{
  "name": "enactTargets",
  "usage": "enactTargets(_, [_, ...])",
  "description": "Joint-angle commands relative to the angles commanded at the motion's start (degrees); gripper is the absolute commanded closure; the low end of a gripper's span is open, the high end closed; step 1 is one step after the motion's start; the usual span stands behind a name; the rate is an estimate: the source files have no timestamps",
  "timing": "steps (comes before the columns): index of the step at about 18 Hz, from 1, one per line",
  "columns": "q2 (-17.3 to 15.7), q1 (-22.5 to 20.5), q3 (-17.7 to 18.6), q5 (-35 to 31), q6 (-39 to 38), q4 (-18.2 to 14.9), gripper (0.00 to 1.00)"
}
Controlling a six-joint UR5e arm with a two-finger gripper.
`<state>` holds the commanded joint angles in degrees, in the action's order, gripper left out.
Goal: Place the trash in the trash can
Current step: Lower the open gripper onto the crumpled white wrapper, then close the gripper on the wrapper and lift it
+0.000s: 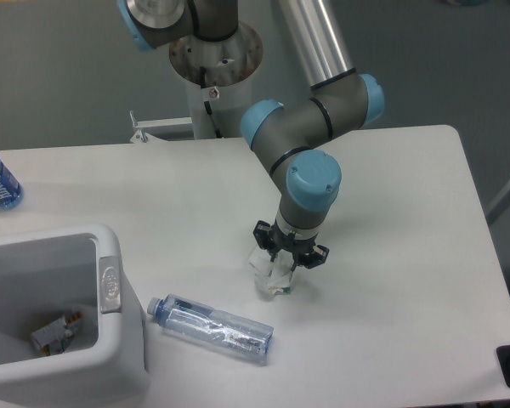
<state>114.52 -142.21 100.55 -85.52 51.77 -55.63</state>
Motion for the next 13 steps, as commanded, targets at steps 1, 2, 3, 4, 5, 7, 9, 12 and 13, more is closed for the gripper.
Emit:
enactTargets(1, [0.00, 0.00, -0.17, -0.09, 0.17, 0.00, 0.98])
enactTargets(2, [-0.18, 0.00, -0.18, -0.09, 0.18, 0.00, 0.98])
enactTargets(3, [-0.26, -0.09, -0.18, -0.09, 0.35, 0.00, 0.98])
enactTargets(4, [-0.61, -0.09, -0.26, 0.00, 0.53, 0.00, 0.98])
enactTargets(5, [-0.70, -0.26, -0.35, 0.00, 0.61, -0.09, 0.98])
enactTargets(7, [-1.23, -0.53, -0.44, 0.00, 0.79, -0.09, 0.98])
enactTargets(9, [-1.58, -0.96, -1.23, 0.09, 1.05, -0.52, 0.98])
enactTargets(12, [-3.42, -2.11, -1.31, 0.18, 2.37, 0.00, 0.98])
enactTargets(13, [-4.39, -3.07, -1.41, 0.26, 2.98, 0.00, 0.98])
